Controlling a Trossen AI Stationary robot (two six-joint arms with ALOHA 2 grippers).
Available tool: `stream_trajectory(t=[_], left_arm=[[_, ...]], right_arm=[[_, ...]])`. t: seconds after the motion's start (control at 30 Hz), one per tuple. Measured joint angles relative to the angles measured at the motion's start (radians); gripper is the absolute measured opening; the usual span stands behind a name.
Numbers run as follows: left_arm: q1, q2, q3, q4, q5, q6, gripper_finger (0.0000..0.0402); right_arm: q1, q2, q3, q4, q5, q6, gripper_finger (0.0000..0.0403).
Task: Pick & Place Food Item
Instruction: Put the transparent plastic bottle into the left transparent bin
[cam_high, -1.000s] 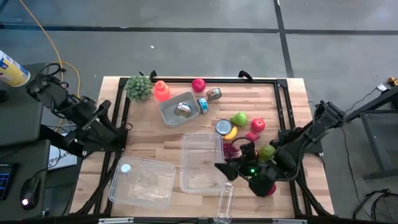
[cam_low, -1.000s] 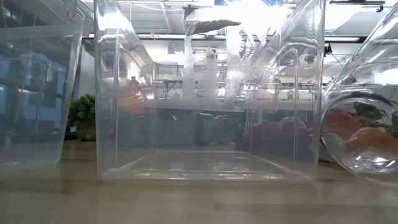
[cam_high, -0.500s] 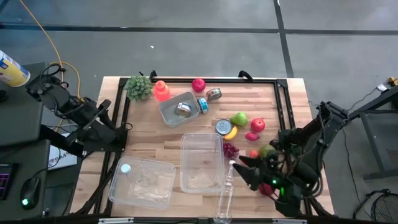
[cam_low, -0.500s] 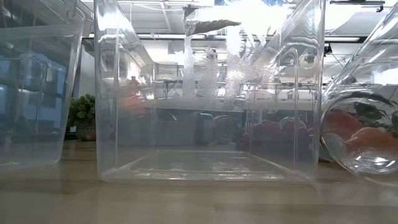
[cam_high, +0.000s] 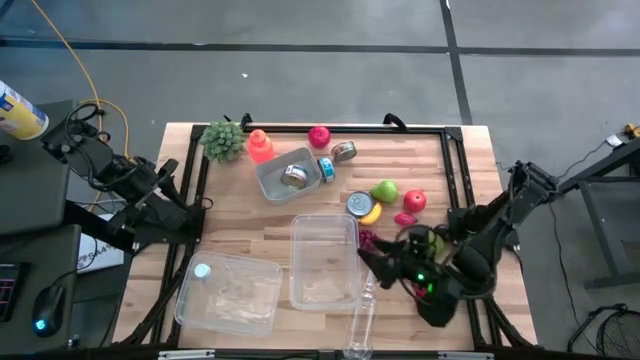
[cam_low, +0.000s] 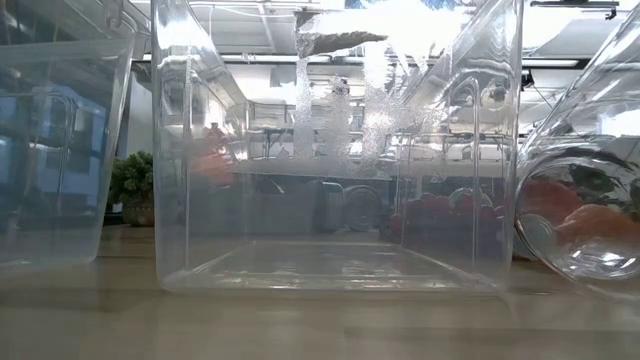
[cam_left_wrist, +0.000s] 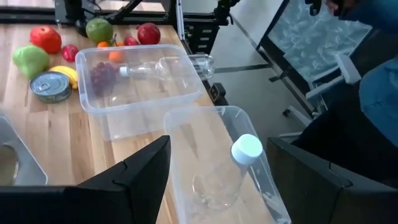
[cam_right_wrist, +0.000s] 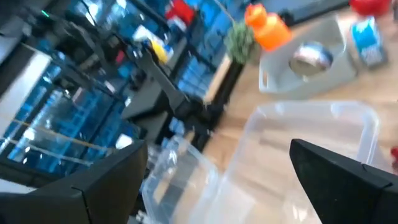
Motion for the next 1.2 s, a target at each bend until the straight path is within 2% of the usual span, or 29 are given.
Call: stream_trajectory(t=[0.13,0.23,0.4,0.53,0.6,0.73,0.83,1.1,1.2], left_arm=[[0.000,0.000,0.000,-0.001,0.000,0.042,0.0257],[0.000,0.000,0.000,0.008,-0.017,0.050,0.0257],[0.000,0.000,0.000,0.011,-0.043,0.051,0.0257],[0.000,0.000,0.000,0.013,-0.043,0.051,0.0257],[0.000,0.000,0.000,0.013,-0.044,0.051,0.0257],[0.000,0.000,0.000,0.013,-0.048,0.049,0.0257],[0.000,0.000,0.000,0.013,-0.048,0.034,0.0257],[0.000,0.000,0.000,0.013,-0.048,0.016,0.0257],[0.000,0.000,0.000,0.013,-0.048,0.014,0.0257]], right_arm=[[-0.037,0.000,0.000,0.019,-0.139,-0.073,0.0382],[-0.071,0.003,0.000,0.015,-0.282,-0.072,0.0382],[-0.088,0.004,0.000,-0.099,-0.395,0.210,0.0382],[-0.048,0.004,0.000,-0.205,-0.415,0.437,0.0382],[-0.032,0.006,0.000,-0.210,-0.404,0.479,0.0382],[-0.011,0.025,0.000,-0.207,-0.329,0.475,0.0382],[0.004,0.037,0.000,-0.189,-0.322,0.472,0.0382],[-0.029,0.053,0.000,-0.160,-0.485,0.339,0.0382],[-0.032,0.052,0.000,-0.057,-0.550,0.246,0.0382]])
